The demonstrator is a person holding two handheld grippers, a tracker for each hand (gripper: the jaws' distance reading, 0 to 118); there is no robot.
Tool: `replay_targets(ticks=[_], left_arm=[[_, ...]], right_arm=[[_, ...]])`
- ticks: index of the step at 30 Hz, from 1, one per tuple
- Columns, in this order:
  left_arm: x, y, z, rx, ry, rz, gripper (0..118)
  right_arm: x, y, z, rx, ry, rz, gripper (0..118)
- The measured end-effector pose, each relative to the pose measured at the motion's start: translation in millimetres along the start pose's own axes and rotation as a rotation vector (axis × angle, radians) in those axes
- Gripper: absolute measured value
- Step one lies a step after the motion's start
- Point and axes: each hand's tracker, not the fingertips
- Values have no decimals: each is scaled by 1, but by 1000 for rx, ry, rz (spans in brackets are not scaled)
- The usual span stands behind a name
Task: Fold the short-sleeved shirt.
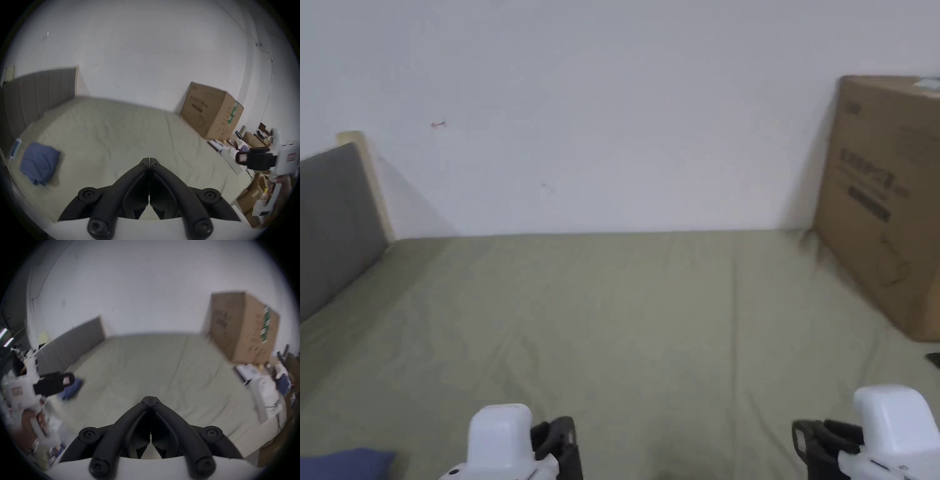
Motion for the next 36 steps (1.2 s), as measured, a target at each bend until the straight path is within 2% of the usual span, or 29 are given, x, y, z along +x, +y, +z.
replay_targets(ticks=[1,3,7,9,12,14,19,23,24,25,26,28,30,33,36], left_arm=[[15,7,6,57,52,-46,0],[32,17,15,138,56,-121,0],[50,27,42,330,142,-151,0],[53,26,55,412,187,-159,0],[53,20,72,477,221,-191,0],[52,17,77,492,230,-205,0],[46,17,86,491,246,-190,0],[43,17,85,473,226,-178,0],[43,17,84,471,221,-181,5],[43,17,84,466,211,-188,24],[42,17,83,458,189,-182,50],[41,20,77,402,151,-156,114],[41,18,79,417,168,-166,118],[44,17,80,440,177,-184,118],[45,22,78,401,151,-195,118]], right_arm=[[0,4,16,106,-69,2,0],[4,6,34,278,-77,8,0],[7,-1,58,529,-144,29,0],[10,-5,60,547,-188,42,0],[17,-13,60,556,-204,68,0],[18,-16,60,543,-250,59,0],[20,-19,62,506,-252,-5,0],[16,-19,65,539,-309,18,1],[15,-19,65,540,-318,26,8],[15,-18,65,538,-322,31,27],[15,-18,65,535,-320,35,48],[15,-15,63,508,-310,41,96],[15,-15,65,509,-295,30,100],[7,-15,68,516,-303,39,118],[2,-16,73,541,-315,70,118]])
